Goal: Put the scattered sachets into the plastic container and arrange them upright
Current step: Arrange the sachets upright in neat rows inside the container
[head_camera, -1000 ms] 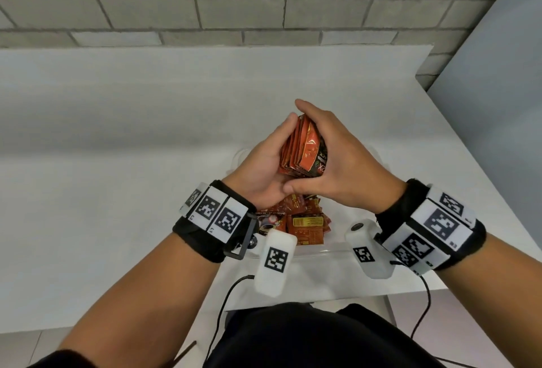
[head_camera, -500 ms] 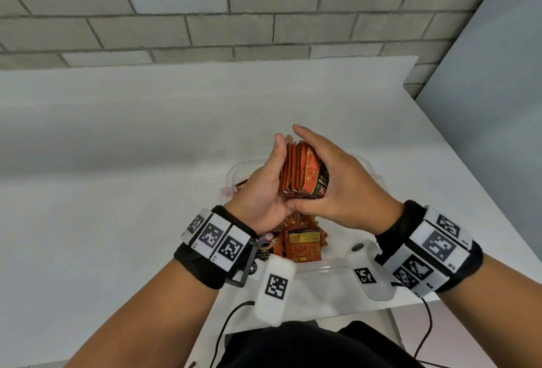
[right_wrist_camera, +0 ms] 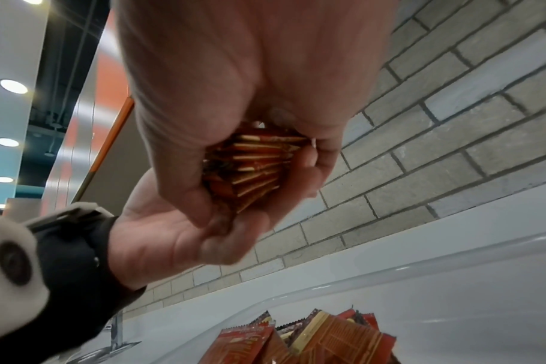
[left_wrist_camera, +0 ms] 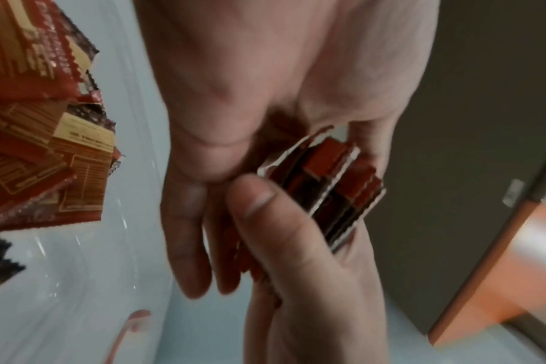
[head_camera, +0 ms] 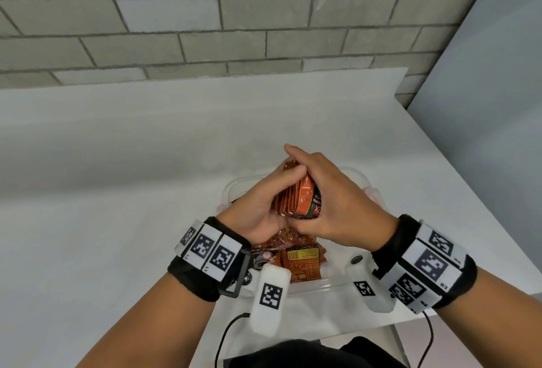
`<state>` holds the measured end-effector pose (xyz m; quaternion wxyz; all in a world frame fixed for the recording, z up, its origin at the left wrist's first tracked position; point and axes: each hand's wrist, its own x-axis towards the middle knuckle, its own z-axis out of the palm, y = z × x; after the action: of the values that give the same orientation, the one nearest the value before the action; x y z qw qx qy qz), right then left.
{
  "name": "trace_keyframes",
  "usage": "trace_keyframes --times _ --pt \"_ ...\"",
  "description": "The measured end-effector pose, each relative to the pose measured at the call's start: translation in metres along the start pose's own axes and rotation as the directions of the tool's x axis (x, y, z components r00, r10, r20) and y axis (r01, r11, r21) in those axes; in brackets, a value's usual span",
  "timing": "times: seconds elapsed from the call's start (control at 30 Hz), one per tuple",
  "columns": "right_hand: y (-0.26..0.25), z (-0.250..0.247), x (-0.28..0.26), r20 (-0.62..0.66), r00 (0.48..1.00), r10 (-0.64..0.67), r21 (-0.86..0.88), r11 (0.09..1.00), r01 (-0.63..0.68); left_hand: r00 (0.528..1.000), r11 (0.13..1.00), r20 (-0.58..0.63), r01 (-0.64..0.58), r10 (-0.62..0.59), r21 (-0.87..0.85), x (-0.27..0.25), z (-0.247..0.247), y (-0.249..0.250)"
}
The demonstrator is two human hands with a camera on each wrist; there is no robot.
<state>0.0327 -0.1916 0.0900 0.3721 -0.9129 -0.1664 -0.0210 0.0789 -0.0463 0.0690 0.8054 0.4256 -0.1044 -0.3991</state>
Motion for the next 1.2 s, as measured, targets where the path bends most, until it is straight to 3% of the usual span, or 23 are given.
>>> trace_keyframes --times 0.1,0.23,0.33,0.4,0.47,0.5,0.57,0.67,0.77,0.97,1.1,1.2 --pt "0.001 0.001 0.001 0.041 0.999 0.033 -0.023 0.999 -0.032 0.999 0.999 0.041 0.026 -0.028 0.048 0.004 -0.002 -0.001" --pt "0.001 0.000 0.005 0.126 0.983 0.130 -0.109 0.987 -0.116 0.998 0.999 -0.048 0.045 -0.044 0.003 0.008 0.002 -0.007" --pt "-0.001 -0.010 0.005 0.113 0.973 0.203 0.085 0.973 -0.213 0.996 0.999 -0.082 0.020 -0.024 -0.047 0.011 0.002 -0.010" --pt "0.001 -0.013 0.004 -0.038 0.962 0.272 0.212 0.943 -0.258 0.995 0.996 -0.089 -0.044 0.038 -0.076 0.011 0.000 -0.008" --pt "0.004 -0.013 0.002 -0.179 0.895 0.409 0.273 0.894 -0.355 0.991 0.990 -0.087 -0.104 0.097 -0.089 0.010 -0.001 -0.005" --pt "0.006 -0.014 0.003 -0.188 0.859 0.477 0.309 0.859 -0.409 0.988 0.987 -0.096 -0.129 0.121 -0.091 0.011 -0.002 -0.004" --pt "0.007 -0.013 0.004 -0.087 0.829 0.552 0.433 0.771 -0.468 0.981 0.982 -0.123 -0.160 0.148 -0.102 0.012 -0.002 -0.003" --pt "0.004 -0.014 0.005 0.004 0.856 0.517 0.553 0.712 -0.433 0.977 0.976 -0.152 -0.169 0.147 -0.141 0.012 -0.003 -0.004" --pt "0.006 -0.015 0.007 -0.040 0.870 0.491 0.574 0.724 -0.383 0.981 0.972 -0.155 -0.146 0.118 -0.182 0.010 -0.003 -0.003" --pt "0.006 -0.023 0.010 -0.086 0.850 0.520 0.673 0.659 -0.335 0.973 0.962 -0.188 -0.176 0.137 -0.210 0.007 -0.016 -0.001" --pt "0.003 -0.028 0.012 -0.072 0.870 0.488 0.637 0.694 -0.336 0.981 0.969 -0.160 -0.138 0.105 -0.207 0.005 -0.022 -0.001" --pt "0.000 -0.032 0.015 -0.058 0.913 0.405 0.498 0.804 -0.325 0.986 0.978 -0.145 -0.108 0.082 -0.181 0.007 -0.021 -0.003"
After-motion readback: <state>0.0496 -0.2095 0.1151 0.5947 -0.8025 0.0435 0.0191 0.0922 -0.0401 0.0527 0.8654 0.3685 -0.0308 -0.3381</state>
